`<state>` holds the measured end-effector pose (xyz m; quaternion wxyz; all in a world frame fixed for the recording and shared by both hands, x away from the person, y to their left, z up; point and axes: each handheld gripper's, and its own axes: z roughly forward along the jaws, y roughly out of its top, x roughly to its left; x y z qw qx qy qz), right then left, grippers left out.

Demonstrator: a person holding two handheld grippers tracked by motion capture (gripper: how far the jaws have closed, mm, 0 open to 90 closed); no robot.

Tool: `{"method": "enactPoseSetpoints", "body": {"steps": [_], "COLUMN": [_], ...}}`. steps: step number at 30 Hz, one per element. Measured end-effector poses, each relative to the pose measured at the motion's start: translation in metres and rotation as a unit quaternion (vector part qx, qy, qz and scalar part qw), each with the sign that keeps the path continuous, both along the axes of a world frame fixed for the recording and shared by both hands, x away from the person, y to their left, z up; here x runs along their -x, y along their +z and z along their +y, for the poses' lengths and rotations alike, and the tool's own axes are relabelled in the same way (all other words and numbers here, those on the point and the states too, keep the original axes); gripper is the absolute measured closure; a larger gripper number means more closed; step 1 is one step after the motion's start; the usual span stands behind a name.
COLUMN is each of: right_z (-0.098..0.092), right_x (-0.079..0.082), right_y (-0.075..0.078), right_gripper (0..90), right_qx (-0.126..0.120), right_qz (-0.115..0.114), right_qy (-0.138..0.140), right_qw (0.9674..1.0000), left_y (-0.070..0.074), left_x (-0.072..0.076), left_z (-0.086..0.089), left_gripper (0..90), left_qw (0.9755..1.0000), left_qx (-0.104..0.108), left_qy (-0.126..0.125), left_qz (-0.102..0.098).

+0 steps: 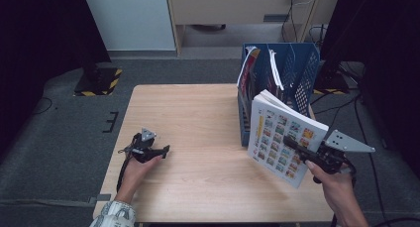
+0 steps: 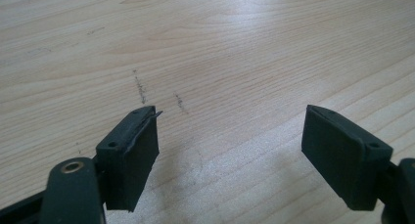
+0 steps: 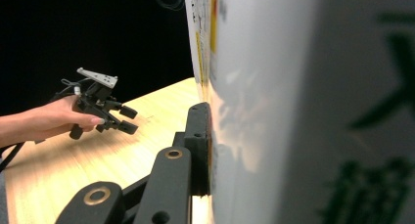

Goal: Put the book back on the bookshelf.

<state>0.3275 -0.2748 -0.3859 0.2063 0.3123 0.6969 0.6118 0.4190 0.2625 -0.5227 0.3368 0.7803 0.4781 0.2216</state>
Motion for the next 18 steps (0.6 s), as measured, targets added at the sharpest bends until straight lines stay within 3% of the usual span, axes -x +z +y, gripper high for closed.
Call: {"method": "enactPoseSetpoints", "body": {"steps": [18], "right_z": [-0.013], "right_x": [-0.003], "right_y": [0.001], "right_gripper": [74.1], "right_qx": [-0.001], "right_qz": [0.001], "right_qy": [-0.022], "right_qw": [0.9998], "left_y": [0.0], "left_x": [0.0], "left_z": [0.001], "left_gripper": [21.1], "left_qw": [1.0], "left_qx": [0.0], "left_qy": [0.0], "left_qz": [-0.001]}}
